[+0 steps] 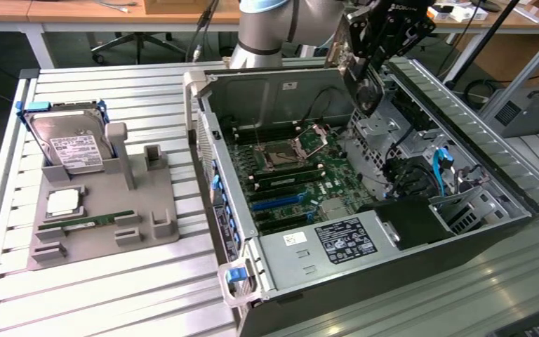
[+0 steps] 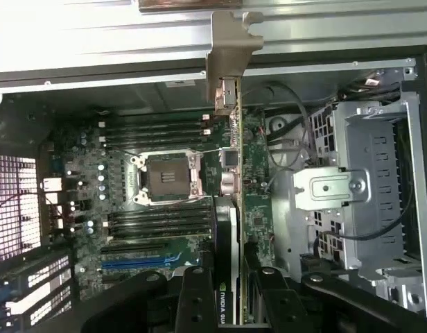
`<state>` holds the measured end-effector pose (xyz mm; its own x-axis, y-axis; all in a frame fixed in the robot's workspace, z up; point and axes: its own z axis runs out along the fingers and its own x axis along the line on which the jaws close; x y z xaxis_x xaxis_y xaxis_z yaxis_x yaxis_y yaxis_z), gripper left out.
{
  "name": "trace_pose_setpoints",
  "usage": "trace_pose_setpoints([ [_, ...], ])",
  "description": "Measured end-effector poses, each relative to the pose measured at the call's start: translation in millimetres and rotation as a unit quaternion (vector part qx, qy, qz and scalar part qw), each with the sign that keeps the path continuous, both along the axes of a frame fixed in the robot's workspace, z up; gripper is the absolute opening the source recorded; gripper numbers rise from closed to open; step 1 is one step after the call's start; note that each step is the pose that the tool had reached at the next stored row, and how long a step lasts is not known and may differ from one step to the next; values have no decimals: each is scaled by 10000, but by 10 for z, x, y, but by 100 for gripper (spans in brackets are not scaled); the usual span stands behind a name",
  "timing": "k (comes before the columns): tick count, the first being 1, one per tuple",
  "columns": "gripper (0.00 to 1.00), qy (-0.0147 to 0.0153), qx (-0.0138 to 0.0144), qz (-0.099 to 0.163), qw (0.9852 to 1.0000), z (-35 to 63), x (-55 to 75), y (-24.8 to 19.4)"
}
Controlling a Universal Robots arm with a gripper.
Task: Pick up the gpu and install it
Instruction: 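Pick up the gpu and move the gpu toward the slot, then insert the gpu into the slot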
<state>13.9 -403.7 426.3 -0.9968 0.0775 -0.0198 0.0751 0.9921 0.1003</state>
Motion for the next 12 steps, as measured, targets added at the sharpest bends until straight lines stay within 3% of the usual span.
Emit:
trace_pose_setpoints([
  [3, 27, 0, 0, 99, 10000, -1, 243, 0],
  [12, 27, 0, 0, 116, 9999, -1, 255, -1],
])
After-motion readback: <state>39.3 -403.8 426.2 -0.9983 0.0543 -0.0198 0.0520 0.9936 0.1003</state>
